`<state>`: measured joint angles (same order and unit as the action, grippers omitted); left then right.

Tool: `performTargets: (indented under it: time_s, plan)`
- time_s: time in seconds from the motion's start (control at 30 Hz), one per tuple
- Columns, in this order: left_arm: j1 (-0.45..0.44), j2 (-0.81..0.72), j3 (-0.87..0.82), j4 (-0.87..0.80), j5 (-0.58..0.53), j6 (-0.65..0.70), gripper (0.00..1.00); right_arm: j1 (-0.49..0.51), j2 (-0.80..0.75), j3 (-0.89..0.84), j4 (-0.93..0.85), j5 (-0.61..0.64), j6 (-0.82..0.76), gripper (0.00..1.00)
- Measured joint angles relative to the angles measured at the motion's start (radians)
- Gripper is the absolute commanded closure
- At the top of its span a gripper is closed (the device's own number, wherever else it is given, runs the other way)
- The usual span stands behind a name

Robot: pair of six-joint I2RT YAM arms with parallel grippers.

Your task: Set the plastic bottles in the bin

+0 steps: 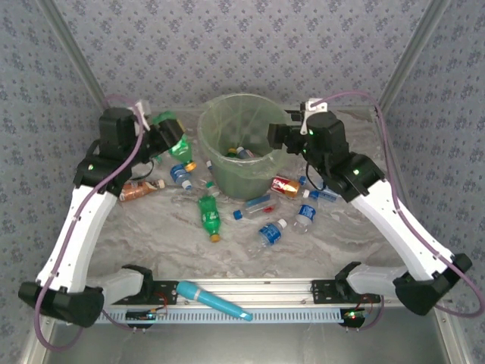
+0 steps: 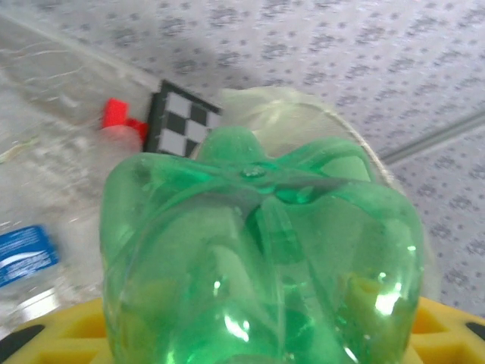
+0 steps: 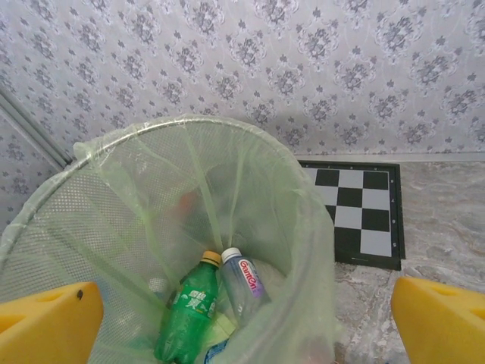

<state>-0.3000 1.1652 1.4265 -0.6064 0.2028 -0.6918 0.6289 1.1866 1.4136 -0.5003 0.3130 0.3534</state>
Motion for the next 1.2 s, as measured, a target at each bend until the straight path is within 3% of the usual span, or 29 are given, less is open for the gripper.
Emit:
performTargets:
  time_s: [0.43, 0.87, 0.93, 1.1, 1.2]
  plan:
    - [-0.238, 0.303, 0.284, -0.008, -0.066, 0.137, 0.49, 0.058, -0.221, -0.115, -0.045, 0.067, 0.021, 0.0]
    - [-0.278, 0.457, 0.442, -0.099, -0.122, 0.24, 0.49, 0.115, -0.244, -0.129, -0.077, 0.124, 0.023, 0.01]
    - [-0.278, 0.474, 0.451, -0.11, -0.126, 0.245, 0.41, 0.116, -0.243, -0.13, -0.076, 0.126, 0.023, 0.01]
    - [-0.278, 0.494, 0.466, -0.151, -0.126, 0.256, 0.01, 0.116, -0.237, -0.132, -0.076, 0.126, 0.022, 0.0]
    - [-0.278, 0.504, 0.506, -0.185, -0.127, 0.248, 0.0, 0.116, -0.23, -0.132, -0.076, 0.126, 0.019, 0.0]
